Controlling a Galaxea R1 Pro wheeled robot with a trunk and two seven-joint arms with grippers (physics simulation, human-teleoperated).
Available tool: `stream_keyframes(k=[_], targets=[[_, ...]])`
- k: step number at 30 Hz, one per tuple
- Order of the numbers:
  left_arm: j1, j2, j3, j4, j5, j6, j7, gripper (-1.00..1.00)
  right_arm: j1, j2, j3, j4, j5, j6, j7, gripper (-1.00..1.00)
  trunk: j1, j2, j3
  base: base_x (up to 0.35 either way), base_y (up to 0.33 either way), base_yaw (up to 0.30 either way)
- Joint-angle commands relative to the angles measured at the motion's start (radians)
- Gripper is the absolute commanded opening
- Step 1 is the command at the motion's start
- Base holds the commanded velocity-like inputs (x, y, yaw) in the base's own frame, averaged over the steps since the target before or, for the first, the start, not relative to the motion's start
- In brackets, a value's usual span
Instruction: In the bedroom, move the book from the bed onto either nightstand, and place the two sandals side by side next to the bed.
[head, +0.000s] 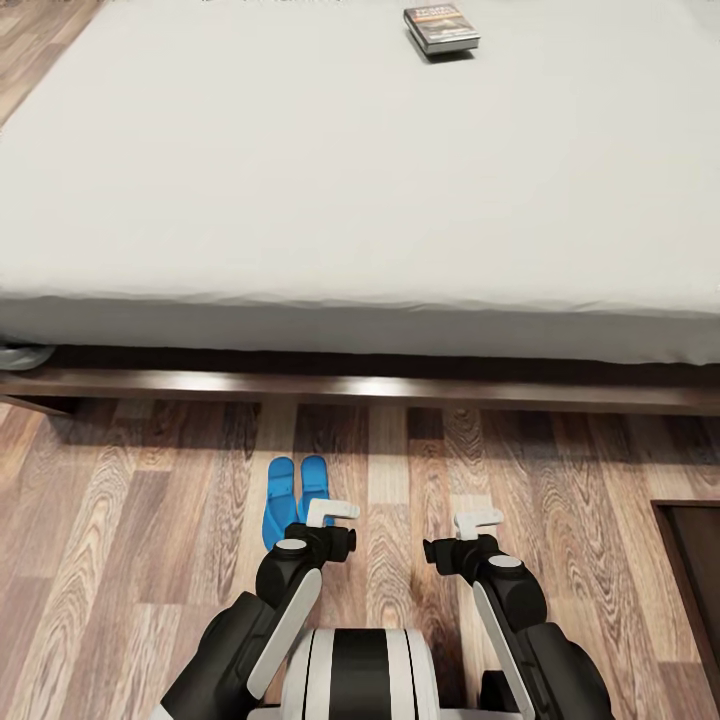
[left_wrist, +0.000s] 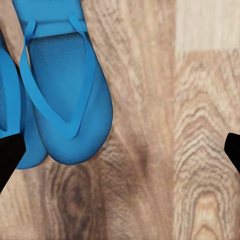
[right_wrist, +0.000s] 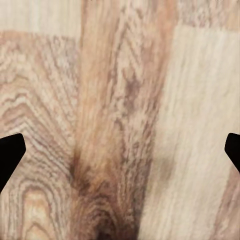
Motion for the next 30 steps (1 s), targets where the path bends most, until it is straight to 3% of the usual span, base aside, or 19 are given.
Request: stream_keyframes(k=[1,30], targets=[[-0.001,0.0,-0.001,-0.001,0.011,0.002,0.01,1.0,0.0,0.0,0.001,-0.001,0.0,0.005,-0.005,1.0,0.0,0.0,0.0,0.0,0.0,0.0],[-0.001,0.002,-0.001,-0.002,0.011,0.002,0.01,1.0,0.0,0.0,0.001,-0.003,0.001,0.005,-0.005,1.0,0.0,0.0,0.025,0.0,0.0,0.0]])
